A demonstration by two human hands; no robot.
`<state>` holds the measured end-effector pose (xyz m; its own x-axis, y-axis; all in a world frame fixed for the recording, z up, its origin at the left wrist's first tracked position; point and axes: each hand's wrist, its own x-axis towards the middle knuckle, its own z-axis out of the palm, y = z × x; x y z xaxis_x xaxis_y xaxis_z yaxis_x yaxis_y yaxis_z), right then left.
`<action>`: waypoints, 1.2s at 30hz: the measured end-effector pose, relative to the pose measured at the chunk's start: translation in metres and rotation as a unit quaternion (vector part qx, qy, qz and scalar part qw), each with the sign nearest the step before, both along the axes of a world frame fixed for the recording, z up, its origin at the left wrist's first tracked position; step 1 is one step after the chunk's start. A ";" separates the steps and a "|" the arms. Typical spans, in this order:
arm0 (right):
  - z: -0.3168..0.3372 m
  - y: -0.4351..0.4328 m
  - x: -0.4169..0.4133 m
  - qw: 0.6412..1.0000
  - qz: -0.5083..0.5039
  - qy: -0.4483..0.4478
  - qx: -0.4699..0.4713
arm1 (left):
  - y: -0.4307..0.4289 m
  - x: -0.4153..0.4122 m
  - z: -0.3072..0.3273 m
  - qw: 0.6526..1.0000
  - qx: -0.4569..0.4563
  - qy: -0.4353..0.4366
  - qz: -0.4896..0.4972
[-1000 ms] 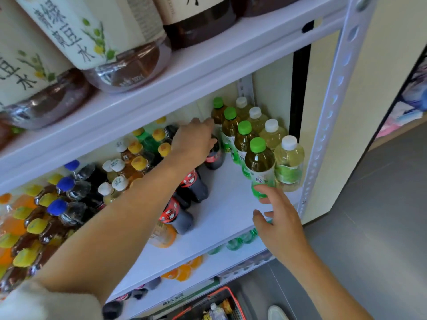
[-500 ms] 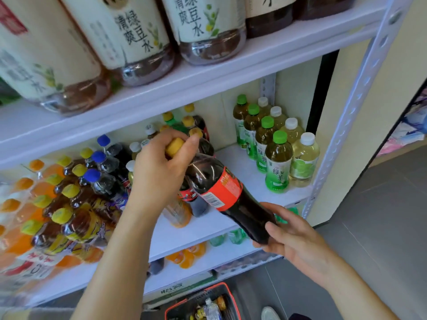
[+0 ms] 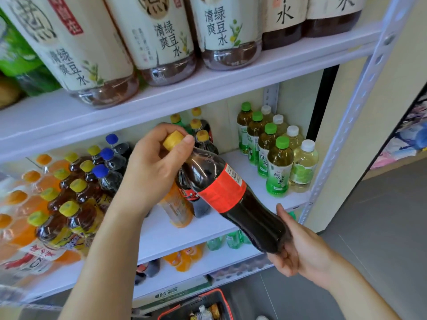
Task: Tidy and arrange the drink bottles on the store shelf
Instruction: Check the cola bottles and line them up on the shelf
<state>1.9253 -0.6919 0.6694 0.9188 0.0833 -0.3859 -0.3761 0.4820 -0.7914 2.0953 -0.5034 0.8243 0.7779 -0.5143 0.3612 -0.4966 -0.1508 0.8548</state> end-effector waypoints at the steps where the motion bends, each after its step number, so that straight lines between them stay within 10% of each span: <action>1: 0.000 0.001 0.000 1.000 -0.009 -0.016 0.006 | -0.001 0.000 0.000 1.000 0.002 -0.011 0.019; 8: 0.003 0.002 -0.003 0.987 -0.101 -0.112 0.049 | -0.008 0.005 0.000 0.981 0.043 -0.052 0.184; 14: 0.009 0.005 0.003 0.972 -0.182 0.023 0.149 | 0.000 0.007 0.004 0.999 -0.007 0.052 0.000; 20: 0.012 0.002 0.003 0.988 -0.103 0.064 0.098 | -0.002 0.009 -0.005 0.999 -0.027 0.014 0.037; 30: 0.017 0.014 0.008 0.990 -0.108 -0.092 0.009 | -0.005 0.010 -0.006 0.988 0.026 -0.044 0.147; 36: 0.018 0.016 0.008 0.986 -0.138 -0.093 0.031 | 0.000 0.008 0.002 0.999 0.021 0.010 0.037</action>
<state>1.9330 -0.6758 0.6873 0.9640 -0.1617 -0.2110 -0.0754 0.5948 -0.8003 2.1032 -0.5033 0.8260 0.8219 -0.4684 0.3243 -0.4647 -0.2220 0.8572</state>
